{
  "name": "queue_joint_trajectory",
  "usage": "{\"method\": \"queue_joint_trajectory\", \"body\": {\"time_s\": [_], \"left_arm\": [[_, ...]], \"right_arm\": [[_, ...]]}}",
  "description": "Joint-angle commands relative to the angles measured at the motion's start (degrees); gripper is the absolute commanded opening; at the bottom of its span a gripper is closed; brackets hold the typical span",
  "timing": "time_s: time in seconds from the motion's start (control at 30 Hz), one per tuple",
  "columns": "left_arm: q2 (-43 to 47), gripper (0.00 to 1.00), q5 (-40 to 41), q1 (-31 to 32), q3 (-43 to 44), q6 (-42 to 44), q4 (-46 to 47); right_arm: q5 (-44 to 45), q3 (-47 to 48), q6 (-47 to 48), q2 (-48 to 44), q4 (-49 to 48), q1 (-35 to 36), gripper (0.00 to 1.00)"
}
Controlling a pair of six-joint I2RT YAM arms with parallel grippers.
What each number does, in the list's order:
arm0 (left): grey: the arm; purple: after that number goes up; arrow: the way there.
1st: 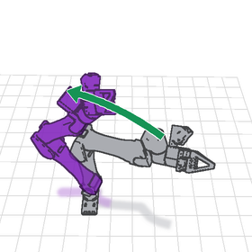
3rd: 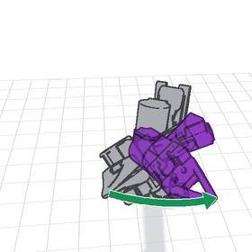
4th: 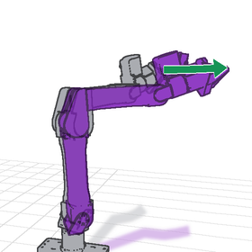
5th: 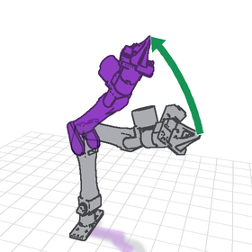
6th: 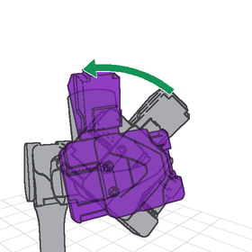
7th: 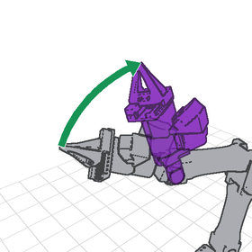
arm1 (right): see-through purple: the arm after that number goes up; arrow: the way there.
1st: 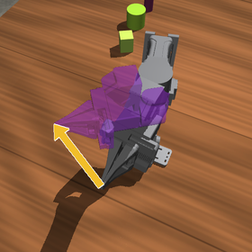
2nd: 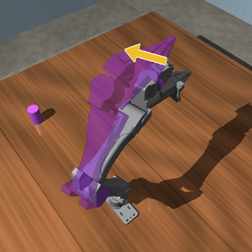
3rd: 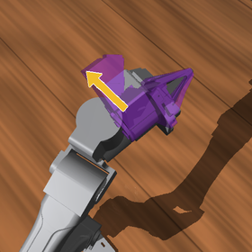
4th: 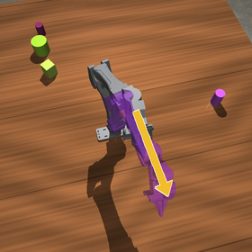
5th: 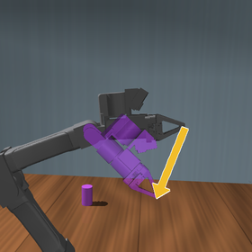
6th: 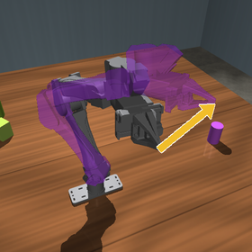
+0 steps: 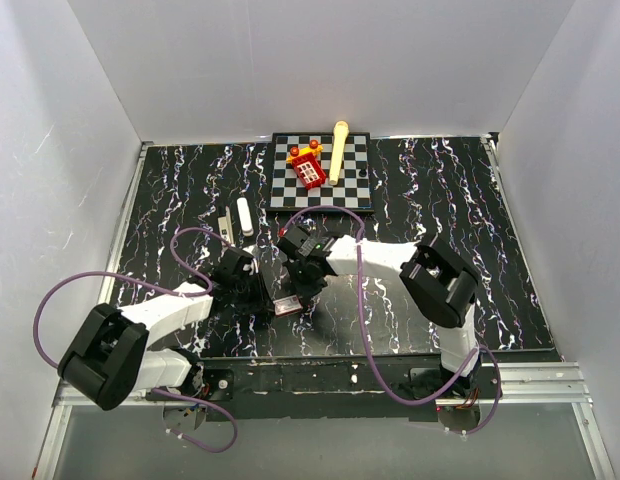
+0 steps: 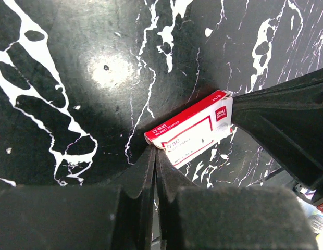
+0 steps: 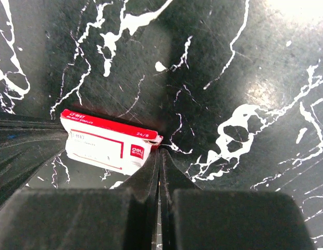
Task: Unload the staples from the stapler
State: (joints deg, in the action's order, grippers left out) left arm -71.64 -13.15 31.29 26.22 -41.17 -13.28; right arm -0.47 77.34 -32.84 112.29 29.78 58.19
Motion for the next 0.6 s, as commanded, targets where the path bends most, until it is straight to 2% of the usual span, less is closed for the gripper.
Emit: {"method": "queue_joint_trajectory", "body": {"time_s": [0.0, 0.23, 0.37, 0.5, 0.57], "left_arm": [[-1.75, 0.00, -1.00, 1.14, 0.50, 1.35, 2.90], [-1.84, 0.00, -1.36, 1.23, -0.20, 1.35, 4.31], [-1.14, 0.00, -0.48, 1.23, -0.11, 1.88, 3.70], [0.00, 0.00, 1.71, 1.23, 0.94, 2.14, 1.51], [0.79, 0.07, 3.21, 1.23, 1.64, 2.41, -0.16]], "right_arm": [[-1.74, -1.14, -1.52, -2.95, -1.48, 1.22, 0.01], [0.21, -5.70, -4.34, -5.32, -0.60, 0.17, 0.01], [4.24, -7.73, -4.60, -8.31, -0.25, -0.71, 0.01], [9.69, -8.52, -4.34, -11.91, 1.33, -1.15, 0.13], [12.15, -8.52, -4.25, -13.40, 2.47, -1.50, 0.19]]}}
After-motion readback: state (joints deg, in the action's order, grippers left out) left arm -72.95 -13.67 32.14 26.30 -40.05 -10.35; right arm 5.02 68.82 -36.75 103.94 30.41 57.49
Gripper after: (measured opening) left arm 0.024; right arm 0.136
